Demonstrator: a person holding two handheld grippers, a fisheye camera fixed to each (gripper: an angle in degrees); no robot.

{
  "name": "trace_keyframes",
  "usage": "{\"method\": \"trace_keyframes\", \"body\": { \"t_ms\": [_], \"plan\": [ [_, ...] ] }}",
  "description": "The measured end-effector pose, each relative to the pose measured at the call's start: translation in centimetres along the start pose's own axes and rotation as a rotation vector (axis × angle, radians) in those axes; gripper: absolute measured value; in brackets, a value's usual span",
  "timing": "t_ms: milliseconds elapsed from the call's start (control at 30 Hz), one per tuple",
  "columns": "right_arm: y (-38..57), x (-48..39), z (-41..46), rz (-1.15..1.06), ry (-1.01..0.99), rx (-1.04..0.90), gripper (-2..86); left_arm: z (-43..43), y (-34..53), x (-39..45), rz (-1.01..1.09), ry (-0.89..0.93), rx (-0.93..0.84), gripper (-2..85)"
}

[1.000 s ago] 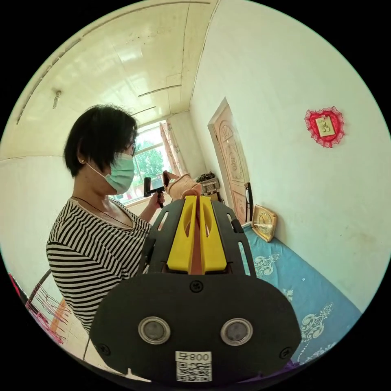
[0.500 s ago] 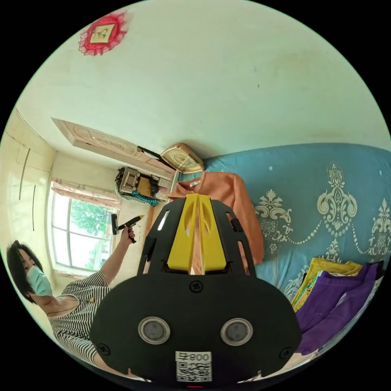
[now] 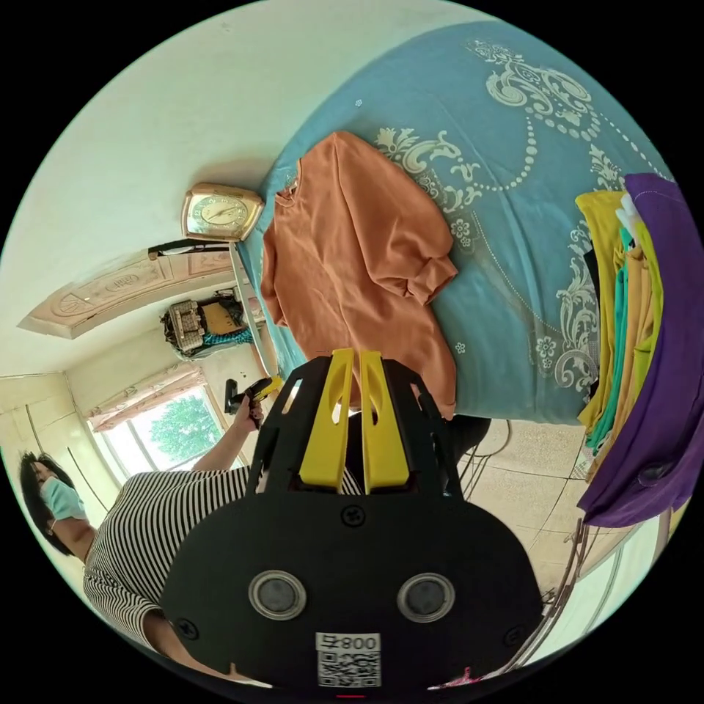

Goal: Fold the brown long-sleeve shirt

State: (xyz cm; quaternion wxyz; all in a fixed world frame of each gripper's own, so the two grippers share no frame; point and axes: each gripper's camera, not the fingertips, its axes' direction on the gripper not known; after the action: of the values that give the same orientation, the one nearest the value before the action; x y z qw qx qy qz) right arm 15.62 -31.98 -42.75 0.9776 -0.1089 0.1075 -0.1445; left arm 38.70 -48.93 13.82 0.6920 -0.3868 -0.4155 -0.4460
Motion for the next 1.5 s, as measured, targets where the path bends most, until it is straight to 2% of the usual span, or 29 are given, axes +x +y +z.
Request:
{"method": "trace_keyframes", "body": {
  "t_ms": [167, 433, 900, 1067, 1200, 1300, 1367, 1500],
  "plan": [
    [0.2, -0.4, 6.0, 0.012, 0.067, -0.008, 3.9, -0.5, -8.3, -2.3, -0.032, 0.036, 0.032, 8.4],
    [-1.9, -0.4, 13.3, 0.028, 0.211, -0.009, 6.0, 0.2, -17.1, -6.3, -0.112, 0.098, 0.064, 11.3],
    [-7.2, 10.4, 26.6, 0.345, 0.088, 0.089, 8.0, 3.7, -29.7, -11.2, -0.124, -0.066, 0.089, 10.3],
    [-6.5, 10.9, 30.8, 0.374, 0.012, 0.084, 3.8, 4.3, -31.8, -12.4, -0.100, -0.152, 0.061, 7.2],
    [-6.0, 8.0, 29.5, 0.273, 0.083, 0.065, 2.1, 0.9, -31.6, -12.7, -0.020, -0.251, 0.118, 4.8],
    [-6.2, 3.7, 24.4, 0.130, 0.173, 0.129, 1.5, -4.3, -31.2, -13.6, 0.002, -0.313, 0.227, 4.0],
    [-6.9, -0.5, 18.6, 0.023, 0.325, 0.218, 1.2, -8.9, -31.2, -14.0, 0.012, -0.413, 0.321, 3.7],
    [-8.8, -6.2, 10.7, -0.072, 0.547, 0.357, 0.9, -13.6, -31.3, -14.4, 0.019, -0.479, 0.443, 4.1]
  ]
}}
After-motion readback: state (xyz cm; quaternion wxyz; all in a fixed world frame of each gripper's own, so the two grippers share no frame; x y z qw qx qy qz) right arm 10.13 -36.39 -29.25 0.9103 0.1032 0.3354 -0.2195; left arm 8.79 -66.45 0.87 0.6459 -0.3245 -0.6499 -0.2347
